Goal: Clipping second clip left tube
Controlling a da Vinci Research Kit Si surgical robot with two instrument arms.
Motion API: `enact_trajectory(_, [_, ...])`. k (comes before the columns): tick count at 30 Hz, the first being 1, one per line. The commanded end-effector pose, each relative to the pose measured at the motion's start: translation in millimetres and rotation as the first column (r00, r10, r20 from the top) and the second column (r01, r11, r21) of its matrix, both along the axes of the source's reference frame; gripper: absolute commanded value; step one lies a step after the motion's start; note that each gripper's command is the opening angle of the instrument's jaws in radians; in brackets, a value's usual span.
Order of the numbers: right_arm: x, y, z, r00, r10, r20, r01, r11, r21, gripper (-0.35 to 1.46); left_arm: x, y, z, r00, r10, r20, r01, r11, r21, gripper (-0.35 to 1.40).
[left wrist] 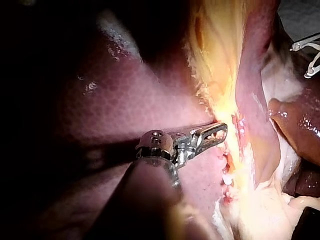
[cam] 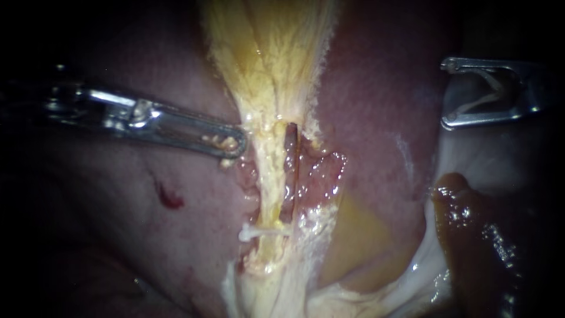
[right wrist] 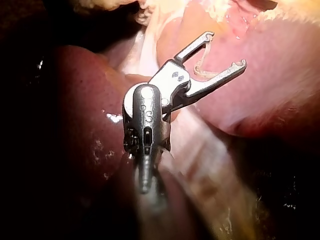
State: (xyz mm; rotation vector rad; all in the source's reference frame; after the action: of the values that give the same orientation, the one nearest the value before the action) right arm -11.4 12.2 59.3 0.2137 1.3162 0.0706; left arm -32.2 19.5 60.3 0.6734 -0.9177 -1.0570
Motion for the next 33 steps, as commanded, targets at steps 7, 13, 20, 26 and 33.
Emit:
enact_trajectory(7, [0.1,0.0,-0.1,1.0,0.0,0.0,0.0,1.0,0.0,0.49,3.2,2.5,-3.0,0.999,-0.044,0.009,0.044,0.999,-0.002,-0.35])
enact_trajectory(13, [0.1,0.0,-0.2,1.0,0.0,0.0,0.0,1.0,0.0,0.49,3.7,2.7,-3.1,0.9986,-0.053,0.007,0.053,0.999,-0.002,-0.35])
enact_trajectory(20, [0.6,-0.5,-0.3,1.0,0.0,-0.003,0.0,1.0,0.004,0.5,3.6,2.6,-3.1,0.9987,-0.051,0.006,0.051,0.999,-0.008,-0.35])
enact_trajectory(26, [2.5,-2.1,0.3,0.9998,-0.022,0.001,0.022,0.999,0.035,0.48,3.5,2.5,-3.1,0.9986,-0.052,0.005,0.052,0.999,-0.009,-0.35])
enact_trajectory(33, [6.0,-4.8,1.6,0.9981,-0.062,0.007,0.061,0.995,0.074,0.48,3.5,2.4,-3.0,0.9986,-0.053,0.005,0.053,0.999,-0.01,-0.35])
